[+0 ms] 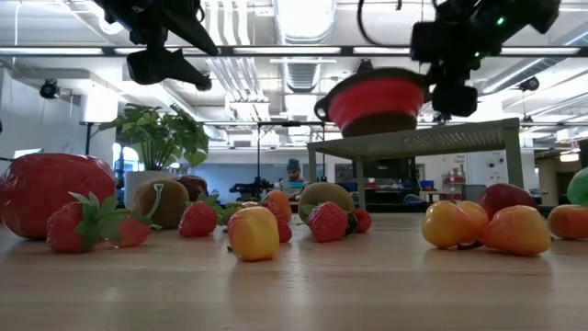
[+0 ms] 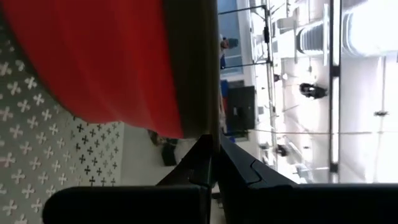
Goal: Pick & Place Fruit
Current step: Put the strainer bowl on the shelf
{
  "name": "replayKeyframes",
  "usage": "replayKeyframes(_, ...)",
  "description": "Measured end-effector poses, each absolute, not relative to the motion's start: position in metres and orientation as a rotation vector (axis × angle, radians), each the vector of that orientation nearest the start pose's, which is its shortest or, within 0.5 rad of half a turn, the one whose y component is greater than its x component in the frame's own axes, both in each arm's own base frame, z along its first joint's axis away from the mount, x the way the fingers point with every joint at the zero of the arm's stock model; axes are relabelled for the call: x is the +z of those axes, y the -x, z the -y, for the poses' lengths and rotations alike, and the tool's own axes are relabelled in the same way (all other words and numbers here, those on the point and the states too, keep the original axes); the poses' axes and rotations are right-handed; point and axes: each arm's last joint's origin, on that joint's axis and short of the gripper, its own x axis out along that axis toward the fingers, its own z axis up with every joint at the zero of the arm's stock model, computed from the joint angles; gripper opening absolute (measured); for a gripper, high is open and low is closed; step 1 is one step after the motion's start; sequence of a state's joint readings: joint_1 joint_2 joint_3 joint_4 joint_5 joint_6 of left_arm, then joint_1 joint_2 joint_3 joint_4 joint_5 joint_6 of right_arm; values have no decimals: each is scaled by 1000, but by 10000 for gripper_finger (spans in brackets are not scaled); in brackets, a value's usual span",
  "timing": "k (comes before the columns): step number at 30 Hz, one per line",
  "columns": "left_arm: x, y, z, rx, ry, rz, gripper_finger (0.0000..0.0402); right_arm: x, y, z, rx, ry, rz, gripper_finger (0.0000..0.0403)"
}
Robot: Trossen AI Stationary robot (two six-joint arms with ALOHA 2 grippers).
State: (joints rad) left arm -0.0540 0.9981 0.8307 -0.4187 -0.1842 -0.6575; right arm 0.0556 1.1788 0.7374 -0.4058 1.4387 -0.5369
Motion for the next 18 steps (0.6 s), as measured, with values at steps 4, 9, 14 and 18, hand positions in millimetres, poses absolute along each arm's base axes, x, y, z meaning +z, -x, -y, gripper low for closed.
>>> replayKeyframes(4, 291, -209, 6, 307, 570, -519, 273, 243, -223, 25, -1139, 1045, -1061, 8)
replayKeyframes(9, 291, -209, 6, 302, 572, -522, 273, 239, -227, 25, -1111, 1022, -1055, 9)
replayKeyframes(14, 290, -209, 6, 297, 567, -524, 273, 235, -228, 24, -1069, 1023, -1065, 21)
replayKeyframes(18, 290, -209, 6, 296, 567, -524, 273, 234, -229, 23, -983, 1010, -1073, 44)
